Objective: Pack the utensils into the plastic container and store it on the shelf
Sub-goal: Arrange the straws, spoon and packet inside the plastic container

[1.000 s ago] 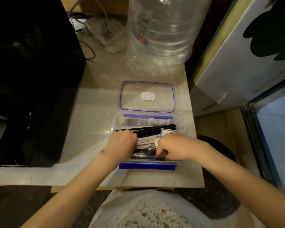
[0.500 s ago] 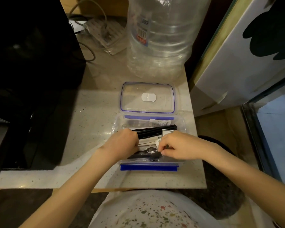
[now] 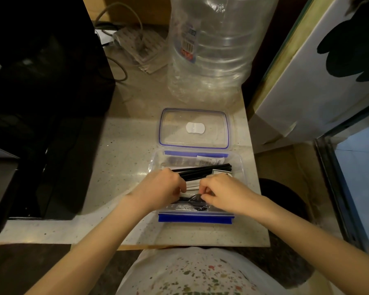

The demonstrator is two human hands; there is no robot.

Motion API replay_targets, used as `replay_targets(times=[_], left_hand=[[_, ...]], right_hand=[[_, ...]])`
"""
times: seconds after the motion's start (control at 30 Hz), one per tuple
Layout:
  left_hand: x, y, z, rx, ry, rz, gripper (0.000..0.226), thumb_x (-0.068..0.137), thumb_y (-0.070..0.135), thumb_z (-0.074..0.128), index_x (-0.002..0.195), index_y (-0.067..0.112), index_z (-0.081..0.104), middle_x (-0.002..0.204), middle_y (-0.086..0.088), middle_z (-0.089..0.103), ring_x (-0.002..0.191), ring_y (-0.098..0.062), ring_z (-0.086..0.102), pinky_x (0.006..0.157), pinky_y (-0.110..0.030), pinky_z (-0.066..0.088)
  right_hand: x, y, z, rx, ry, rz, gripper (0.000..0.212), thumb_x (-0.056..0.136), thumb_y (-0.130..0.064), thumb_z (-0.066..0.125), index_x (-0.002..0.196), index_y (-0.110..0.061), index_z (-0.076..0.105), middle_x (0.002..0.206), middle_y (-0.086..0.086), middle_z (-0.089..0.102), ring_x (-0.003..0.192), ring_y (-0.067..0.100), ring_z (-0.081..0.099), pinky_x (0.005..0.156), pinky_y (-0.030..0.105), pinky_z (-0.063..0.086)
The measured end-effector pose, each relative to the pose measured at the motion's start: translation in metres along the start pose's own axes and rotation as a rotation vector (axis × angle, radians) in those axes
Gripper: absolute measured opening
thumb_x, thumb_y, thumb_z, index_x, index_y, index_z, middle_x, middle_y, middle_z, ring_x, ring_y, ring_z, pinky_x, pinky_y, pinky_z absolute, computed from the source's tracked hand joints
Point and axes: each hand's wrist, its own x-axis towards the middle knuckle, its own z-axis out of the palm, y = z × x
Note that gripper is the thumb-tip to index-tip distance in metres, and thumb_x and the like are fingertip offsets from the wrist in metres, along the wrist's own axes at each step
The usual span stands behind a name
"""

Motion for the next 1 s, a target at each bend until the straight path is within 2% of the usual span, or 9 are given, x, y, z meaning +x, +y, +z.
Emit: replay_targets(times=[0.17, 0.23, 0.33, 0.43, 0.53, 0.67, 0.77, 0.9, 1.0], left_hand=[[0.004, 0.003, 0.002, 0.1, 0.021, 0.001, 0.019, 0.089, 0.016, 0.052, 0.099, 0.019, 0.069, 0.097, -0.001, 0.071, 0.089, -0.019, 0.064, 0.076, -0.031, 0.055], [0.004, 0.005, 0.002, 0.118, 0.017, -0.008, 0.02, 0.091, 0.017, 0.05, 0.098, 0.018, 0.068, 0.1, -0.002, 0.069, 0.091, -0.019, 0.063, 0.071, -0.026, 0.049], [0.004, 0.006, 0.004, 0.123, 0.008, -0.014, 0.022, 0.092, 0.019, 0.049, 0.1, 0.018, 0.069, 0.103, -0.003, 0.067, 0.094, -0.02, 0.062, 0.073, -0.028, 0.048], [0.003, 0.006, 0.005, 0.085, -0.02, 0.02, 0.022, 0.091, 0.021, 0.052, 0.102, 0.02, 0.071, 0.105, -0.001, 0.067, 0.096, -0.017, 0.062, 0.079, -0.027, 0.053], [0.002, 0.006, 0.008, 0.087, -0.029, 0.032, 0.021, 0.09, 0.018, 0.053, 0.101, 0.019, 0.071, 0.101, -0.002, 0.07, 0.094, -0.018, 0.064, 0.083, -0.034, 0.056], [0.004, 0.007, 0.01, 0.079, -0.031, 0.011, 0.02, 0.091, 0.014, 0.053, 0.104, 0.017, 0.068, 0.102, -0.003, 0.071, 0.095, -0.019, 0.065, 0.085, -0.035, 0.056], [0.006, 0.008, 0.01, 0.058, -0.026, -0.001, 0.019, 0.09, 0.015, 0.056, 0.104, 0.018, 0.066, 0.103, -0.002, 0.07, 0.096, -0.019, 0.064, 0.084, -0.035, 0.056], [0.008, 0.009, 0.008, 0.065, -0.014, -0.024, 0.018, 0.09, 0.019, 0.056, 0.103, 0.021, 0.068, 0.103, -0.001, 0.07, 0.095, -0.019, 0.064, 0.08, -0.031, 0.055], [0.01, 0.009, 0.007, 0.078, -0.005, -0.053, 0.017, 0.09, 0.016, 0.055, 0.102, 0.019, 0.067, 0.104, -0.003, 0.069, 0.096, -0.02, 0.063, 0.082, -0.03, 0.052]], right_hand=[[0.004, 0.002, -0.001, -0.073, 0.072, -0.034, 0.017, 0.091, -0.024, 0.058, 0.104, -0.016, 0.066, 0.102, -0.001, 0.061, 0.081, 0.006, 0.049, 0.069, 0.021, 0.042], [0.005, 0.001, -0.002, -0.105, 0.035, -0.053, 0.024, 0.088, -0.033, 0.059, 0.104, -0.016, 0.067, 0.098, -0.001, 0.061, 0.081, 0.009, 0.053, 0.067, 0.024, 0.043], [0.007, -0.002, 0.0, -0.201, -0.03, -0.074, 0.03, 0.085, -0.038, 0.062, 0.103, -0.015, 0.067, 0.098, 0.0, 0.059, 0.084, 0.016, 0.057, 0.068, 0.03, 0.048], [0.009, -0.004, -0.001, -0.197, -0.064, -0.068, 0.028, 0.084, -0.033, 0.066, 0.105, -0.016, 0.067, 0.103, 0.001, 0.059, 0.089, 0.018, 0.059, 0.076, 0.035, 0.052], [0.01, -0.004, -0.003, -0.129, -0.093, -0.053, 0.022, 0.083, -0.029, 0.068, 0.101, -0.016, 0.07, 0.1, 0.001, 0.066, 0.089, 0.017, 0.061, 0.078, 0.037, 0.055], [0.012, -0.004, -0.001, -0.109, -0.111, -0.058, 0.021, 0.093, -0.021, 0.054, 0.102, -0.015, 0.072, 0.095, 0.004, 0.073, 0.081, 0.016, 0.065, 0.076, 0.035, 0.056], [0.012, -0.006, -0.006, -0.085, -0.121, -0.082, 0.024, 0.094, -0.014, 0.051, 0.112, -0.016, 0.067, 0.102, 0.004, 0.072, 0.086, 0.017, 0.066, 0.08, 0.035, 0.056], [0.006, 0.005, -0.032, -0.042, -0.01, -0.056, 0.027, 0.093, -0.014, 0.055, 0.118, -0.018, 0.063, 0.114, 0.001, 0.068, 0.1, 0.012, 0.062, 0.09, 0.027, 0.05], [0.0, 0.019, -0.047, -0.23, 0.098, -0.042, 0.03, 0.092, -0.02, 0.057, 0.121, -0.022, 0.06, 0.113, -0.002, 0.066, 0.106, 0.012, 0.054, 0.086, 0.028, 0.048]])
